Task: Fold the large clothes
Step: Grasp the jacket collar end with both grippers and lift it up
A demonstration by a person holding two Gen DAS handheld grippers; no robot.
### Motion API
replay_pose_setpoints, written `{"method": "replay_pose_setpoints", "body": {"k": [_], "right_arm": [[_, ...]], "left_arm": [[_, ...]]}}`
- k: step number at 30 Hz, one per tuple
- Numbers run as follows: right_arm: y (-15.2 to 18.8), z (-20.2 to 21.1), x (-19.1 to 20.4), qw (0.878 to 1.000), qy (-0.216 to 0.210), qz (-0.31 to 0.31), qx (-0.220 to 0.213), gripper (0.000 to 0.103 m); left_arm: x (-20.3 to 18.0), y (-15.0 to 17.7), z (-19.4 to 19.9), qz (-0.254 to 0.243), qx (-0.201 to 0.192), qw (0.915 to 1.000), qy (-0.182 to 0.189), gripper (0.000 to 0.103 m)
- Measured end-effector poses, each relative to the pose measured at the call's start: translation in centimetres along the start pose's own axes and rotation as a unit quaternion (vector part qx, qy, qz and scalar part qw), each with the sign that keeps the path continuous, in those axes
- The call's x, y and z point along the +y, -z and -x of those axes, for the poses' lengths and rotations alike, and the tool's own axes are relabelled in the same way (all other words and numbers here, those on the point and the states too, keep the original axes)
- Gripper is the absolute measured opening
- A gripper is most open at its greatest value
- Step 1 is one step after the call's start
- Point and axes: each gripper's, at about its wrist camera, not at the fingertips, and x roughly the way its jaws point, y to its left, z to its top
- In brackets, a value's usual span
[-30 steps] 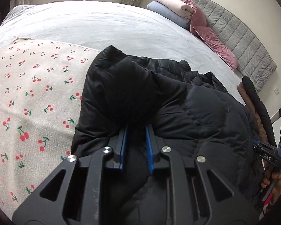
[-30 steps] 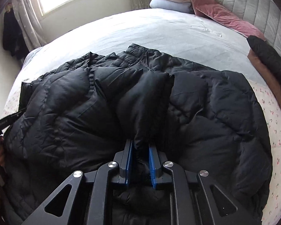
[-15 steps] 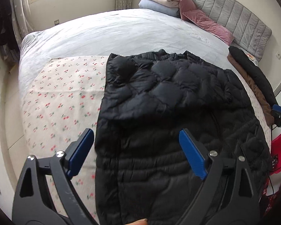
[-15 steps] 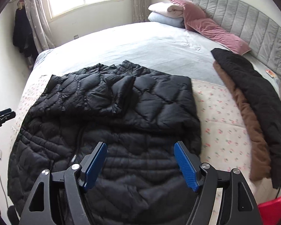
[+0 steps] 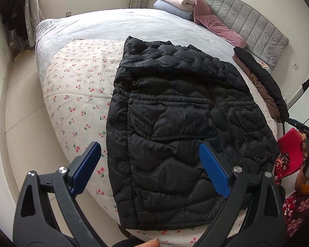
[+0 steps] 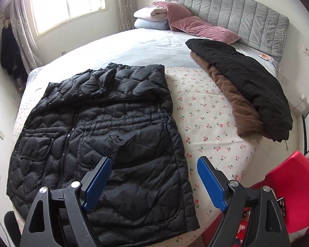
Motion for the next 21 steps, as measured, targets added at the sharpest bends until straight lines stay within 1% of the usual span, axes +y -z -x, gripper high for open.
{"method": "replay_pose_setpoints", "body": {"k": [2, 5, 6, 7, 9, 10, 13, 16, 18, 20, 21], "right_arm": [[1.8, -0.9, -0.9, 1.0, 0.001, -0.007, 0.009, 0.086], [4.7, -2.8, -2.8, 0.999, -0.011, -0.04, 0.035, 0.086], [5.6, -3.5, -3.7, 0.997, -0.009, -0.057, 0.044, 0.086], [6.3, -3.9, -4.4, 0.996, -0.009, -0.072, 0.05, 0.086], [7.3, -4.5, -6.0, 0.993, -0.022, -0.102, 0.054, 0.086], [7.6, -4.7, -6.7, 0.991, -0.026, -0.117, 0.056, 0.086], [8.0, -5.4, -8.2, 0.988, -0.031, -0.144, 0.055, 0.086], [8.7, -6.3, -9.1, 0.981, -0.063, -0.174, 0.051, 0.086], [9.2, -7.2, -9.1, 0.978, -0.081, -0.186, 0.055, 0.086], [9.9, -8.0, -8.8, 0.975, -0.082, -0.197, 0.059, 0.078], [10.2, -8.4, -8.3, 0.975, -0.083, -0.193, 0.066, 0.07]], "left_arm": [[0.9, 1.4, -0.5, 0.011, 0.01, 0.9996, 0.022, 0.096], [2.5, 3.3, -1.7, 0.033, 0.035, 0.9952, 0.086, 0.096], [3.0, 3.9, -2.2, 0.041, 0.038, 0.9942, 0.092, 0.096], [3.5, 4.4, -2.5, 0.048, 0.04, 0.994, 0.09, 0.096], [4.6, 5.2, -3.4, 0.069, 0.039, 0.9929, 0.089, 0.096], [5.1, 5.6, -3.8, 0.082, 0.038, 0.9912, 0.097, 0.096], [6.4, 6.8, -5.0, 0.121, 0.04, 0.9817, 0.141, 0.096], [6.7, 8.1, -6.1, 0.145, 0.046, 0.9703, 0.189, 0.095], [6.2, 8.7, -6.1, 0.142, 0.036, 0.9688, 0.2, 0.095], [5.6, 9.2, -5.9, 0.135, 0.03, 0.9675, 0.212, 0.093], [5.4, 9.5, -5.9, 0.136, 0.033, 0.965, 0.222, 0.09]]}}
